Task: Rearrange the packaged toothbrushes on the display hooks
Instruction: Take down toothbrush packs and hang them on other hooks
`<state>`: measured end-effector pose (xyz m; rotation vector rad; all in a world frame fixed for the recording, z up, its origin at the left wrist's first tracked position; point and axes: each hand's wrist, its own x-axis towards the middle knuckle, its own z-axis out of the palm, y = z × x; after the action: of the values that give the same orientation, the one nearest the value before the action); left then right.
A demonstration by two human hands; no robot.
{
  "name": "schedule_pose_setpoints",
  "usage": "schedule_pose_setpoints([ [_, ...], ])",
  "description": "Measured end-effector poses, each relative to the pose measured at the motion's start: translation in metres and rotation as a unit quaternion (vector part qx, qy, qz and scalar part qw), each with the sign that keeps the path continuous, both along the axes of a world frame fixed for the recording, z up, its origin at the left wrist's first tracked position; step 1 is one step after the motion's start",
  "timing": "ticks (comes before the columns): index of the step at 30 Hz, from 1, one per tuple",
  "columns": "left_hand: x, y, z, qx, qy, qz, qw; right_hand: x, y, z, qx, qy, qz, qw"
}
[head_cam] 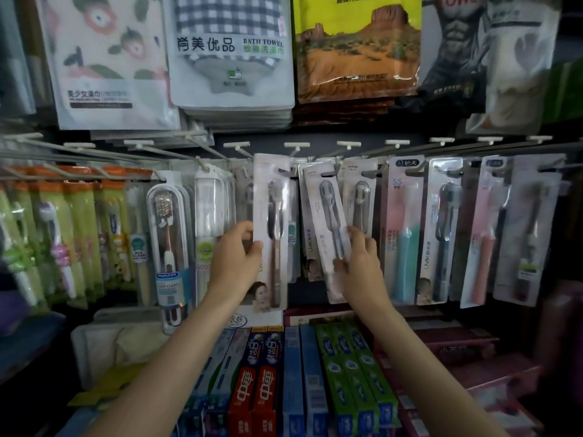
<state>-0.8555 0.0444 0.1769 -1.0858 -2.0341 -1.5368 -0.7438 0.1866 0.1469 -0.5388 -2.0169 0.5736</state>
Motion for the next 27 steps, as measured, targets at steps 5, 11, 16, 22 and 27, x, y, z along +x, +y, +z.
schedule_pose_setpoints([
  [5, 0.003, -0.004, -0.009, -0.021, -0.014, 0.029, 0.999, -0.006, -0.014, 0.003, 0.073, 0.052, 0.064, 0.994],
  [11, 0.013, -0.009, -0.028, -0.017, -0.002, 0.019, 1.000, -0.028, -0.033, 0.012, -0.045, -0.056, 0.285, 0.956],
  [16, 0.016, -0.002, -0.046, -0.013, -0.023, 0.006, 1.000, -0.036, -0.033, 0.005, -0.064, -0.034, 0.259, 0.963],
  [22, 0.007, 0.011, -0.026, -0.024, -0.025, -0.003, 0.999, -0.005, -0.011, 0.028, -0.002, 0.024, 0.089, 0.996],
  [27, -0.007, 0.052, -0.002, -0.044, -0.087, -0.010, 0.995, 0.024, 0.005, 0.048, 0.141, -0.046, -0.036, 0.988],
])
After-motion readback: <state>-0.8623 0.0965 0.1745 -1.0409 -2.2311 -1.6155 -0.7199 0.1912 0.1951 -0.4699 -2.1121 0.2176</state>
